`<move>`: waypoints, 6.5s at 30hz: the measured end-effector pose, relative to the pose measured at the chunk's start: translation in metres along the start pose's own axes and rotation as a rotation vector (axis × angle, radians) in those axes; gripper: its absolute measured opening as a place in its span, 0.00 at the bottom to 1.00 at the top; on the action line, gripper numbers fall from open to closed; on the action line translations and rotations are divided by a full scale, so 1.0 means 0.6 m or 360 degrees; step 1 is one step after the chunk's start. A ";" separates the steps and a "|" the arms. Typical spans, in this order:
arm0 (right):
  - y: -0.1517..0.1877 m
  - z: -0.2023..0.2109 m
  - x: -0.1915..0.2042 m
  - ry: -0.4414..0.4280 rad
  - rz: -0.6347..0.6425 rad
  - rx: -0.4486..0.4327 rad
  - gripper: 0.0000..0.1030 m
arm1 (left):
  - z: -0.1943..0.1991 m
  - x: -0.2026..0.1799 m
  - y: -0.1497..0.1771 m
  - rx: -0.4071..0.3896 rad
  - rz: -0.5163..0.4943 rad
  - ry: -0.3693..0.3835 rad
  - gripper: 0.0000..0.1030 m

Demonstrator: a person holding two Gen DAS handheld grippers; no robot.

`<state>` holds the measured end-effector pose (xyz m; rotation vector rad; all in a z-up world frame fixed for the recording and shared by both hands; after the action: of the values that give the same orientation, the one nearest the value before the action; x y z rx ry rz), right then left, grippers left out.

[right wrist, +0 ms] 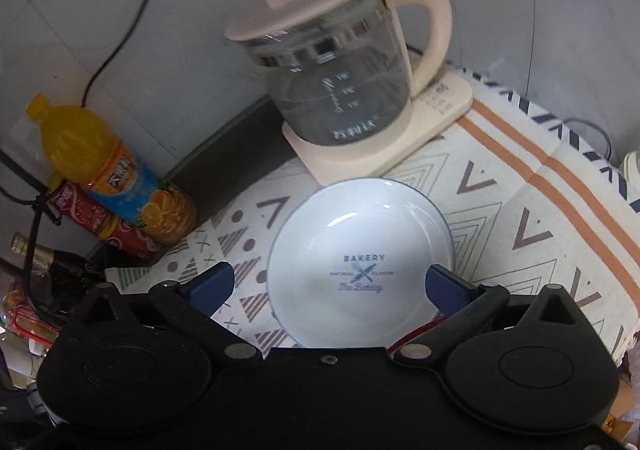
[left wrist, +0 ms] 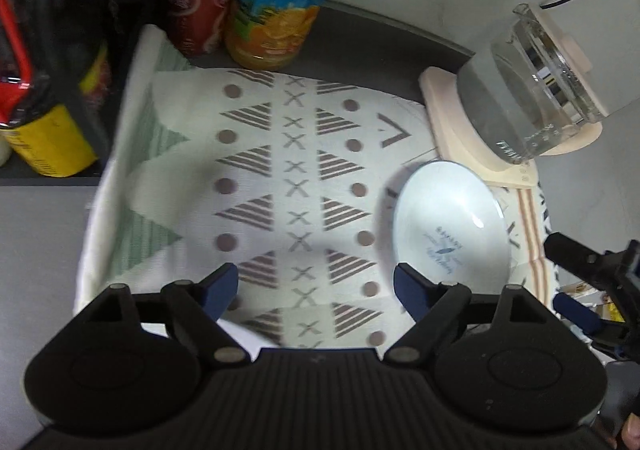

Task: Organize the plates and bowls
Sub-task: 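Move both tools to the white 'BAKERY' plate and grip its rim, then lift the 'BAKERY' plate with both grippers and carry it to the plate stack, then lower the 'BAKERY' plate onto the 'Sweet' plate and open both grippers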

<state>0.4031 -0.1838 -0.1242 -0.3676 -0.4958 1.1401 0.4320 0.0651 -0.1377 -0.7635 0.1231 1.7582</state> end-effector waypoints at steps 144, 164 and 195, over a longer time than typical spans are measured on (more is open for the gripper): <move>0.299 0.063 0.098 -0.0266 0.0256 0.0183 0.12 | 0.159 0.230 0.196 0.0036 0.0264 0.0122 0.14; 0.315 0.027 0.088 -0.0212 0.0154 0.0297 0.08 | 0.134 0.240 0.193 0.0104 0.0243 0.0085 0.15; 0.304 0.042 0.105 -0.0155 0.0237 0.0267 0.06 | 0.173 0.214 0.154 -0.0016 0.0074 -0.0051 0.25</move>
<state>0.2701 -0.0559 -0.1855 -0.2061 -0.4596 1.3388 0.2880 0.1869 -0.1539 -0.7445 0.1111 1.8154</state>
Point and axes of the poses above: each gripper's, at about its wrist camera, not at the fingertips, and z roughly against the way its jaws point, x to its left, y to its underside, the point moved 1 cm from there along -z, roughly the way its jaws point, and after that the axes turned 14 degrees about y, right-handed, at the moved point
